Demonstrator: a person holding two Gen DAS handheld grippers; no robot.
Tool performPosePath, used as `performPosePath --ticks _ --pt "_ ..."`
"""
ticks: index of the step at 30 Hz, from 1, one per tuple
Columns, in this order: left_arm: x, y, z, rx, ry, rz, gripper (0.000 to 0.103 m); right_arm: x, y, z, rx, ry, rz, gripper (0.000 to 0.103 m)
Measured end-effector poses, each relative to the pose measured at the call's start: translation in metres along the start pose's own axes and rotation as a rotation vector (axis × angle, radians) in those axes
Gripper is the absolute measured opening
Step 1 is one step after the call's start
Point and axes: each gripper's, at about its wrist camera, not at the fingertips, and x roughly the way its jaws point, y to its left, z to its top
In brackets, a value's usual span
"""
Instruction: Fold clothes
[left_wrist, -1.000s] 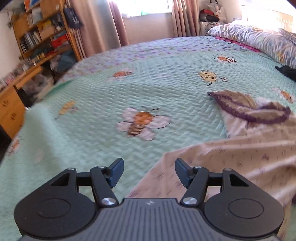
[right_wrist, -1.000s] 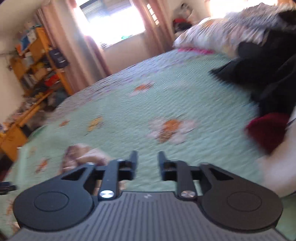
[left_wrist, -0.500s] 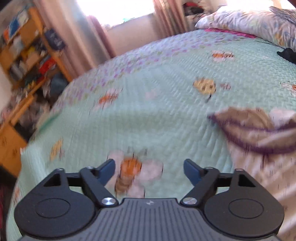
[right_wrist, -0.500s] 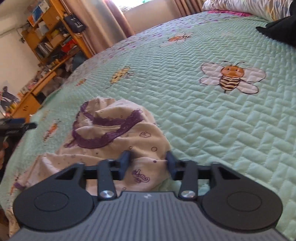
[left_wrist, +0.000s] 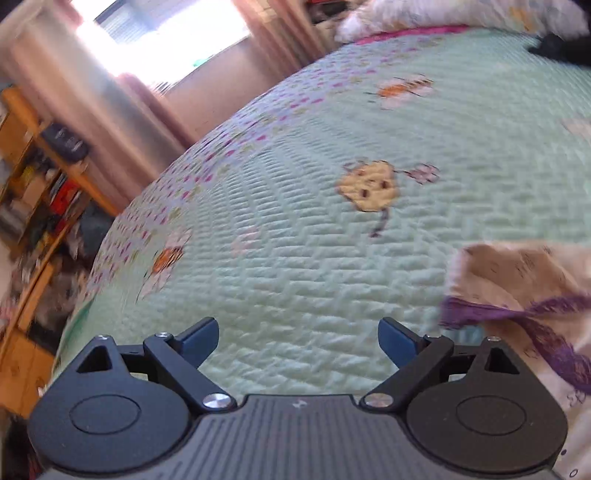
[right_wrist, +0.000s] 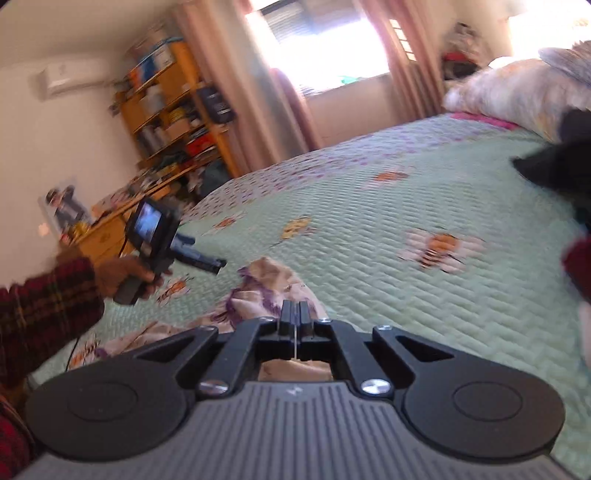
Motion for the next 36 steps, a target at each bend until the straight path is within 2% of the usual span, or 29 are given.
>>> performPosePath --ticks 1,2,4,6,8,10,14,19,22,24,26,28,29,31,32,33,34,36 --pt "0.0 -0.011 -0.001 0.047 -0.018 -0.004 0.092 -0.004 -0.008 -0.004 0.019 0.007 -0.031 0.001" --pt "0.003 -0.012 -0.001 0.046 -0.015 -0.025 0.092 -0.004 -0.016 -0.008 0.044 0.021 -0.038 0.001" --pt "0.008 -0.012 -0.001 0.034 -0.005 -0.072 0.092 0.0 -0.022 -0.014 0.086 0.04 -0.021 0.003" --pt "0.013 -0.012 -0.002 0.021 0.005 -0.119 0.091 0.008 -0.022 -0.018 0.101 0.043 -0.002 0.009" --pt "0.018 -0.011 -0.002 0.008 0.015 -0.166 0.091 0.018 -0.022 -0.022 0.127 0.052 0.027 0.009" --pt "0.023 -0.005 -0.001 -0.035 0.02 -0.19 0.091 0.025 -0.022 -0.026 0.147 0.061 0.056 0.01" --pt "0.022 0.012 -0.001 -0.127 -0.027 -0.308 0.092 0.035 -0.023 -0.032 0.184 0.071 0.112 0.011" --pt "0.019 0.03 -0.004 -0.212 -0.07 -0.436 0.093 0.04 -0.026 -0.037 0.202 0.082 0.112 0.012" --pt "0.02 0.031 0.0 -0.226 -0.088 -0.452 0.094 0.043 -0.028 -0.039 0.21 0.087 0.115 0.012" --pt "0.025 0.031 0.006 -0.263 -0.089 -0.55 0.094 0.046 -0.027 -0.04 0.208 0.092 0.118 0.012" --pt "0.035 0.02 0.011 -0.26 -0.063 -0.543 0.095 0.049 -0.026 -0.041 0.209 0.096 0.118 0.013" --pt "0.051 0.001 0.016 -0.243 0.003 -0.549 0.093 0.053 -0.024 -0.042 0.21 0.1 0.117 0.017" --pt "0.058 -0.008 0.018 -0.235 0.037 -0.554 0.08 0.054 -0.024 -0.042 0.21 0.102 0.116 0.018" --pt "0.057 -0.027 0.021 -0.197 0.038 -0.507 0.07 0.057 -0.02 -0.043 0.202 0.104 0.099 0.019" --pt "0.049 -0.03 0.022 -0.202 0.021 -0.509 0.036 0.058 -0.019 -0.044 0.196 0.105 0.087 0.02" --pt "0.041 -0.033 0.023 -0.211 0.002 -0.514 0.007 0.059 -0.017 -0.044 0.186 0.101 0.067 0.025" --pt "0.032 -0.035 0.024 -0.219 -0.017 -0.518 0.005 0.06 -0.014 -0.045 0.174 0.091 0.035 0.031" --pt "0.004 -0.036 0.023 -0.199 -0.083 -0.436 0.005 0.058 -0.011 -0.045 0.172 0.06 -0.024 0.039"
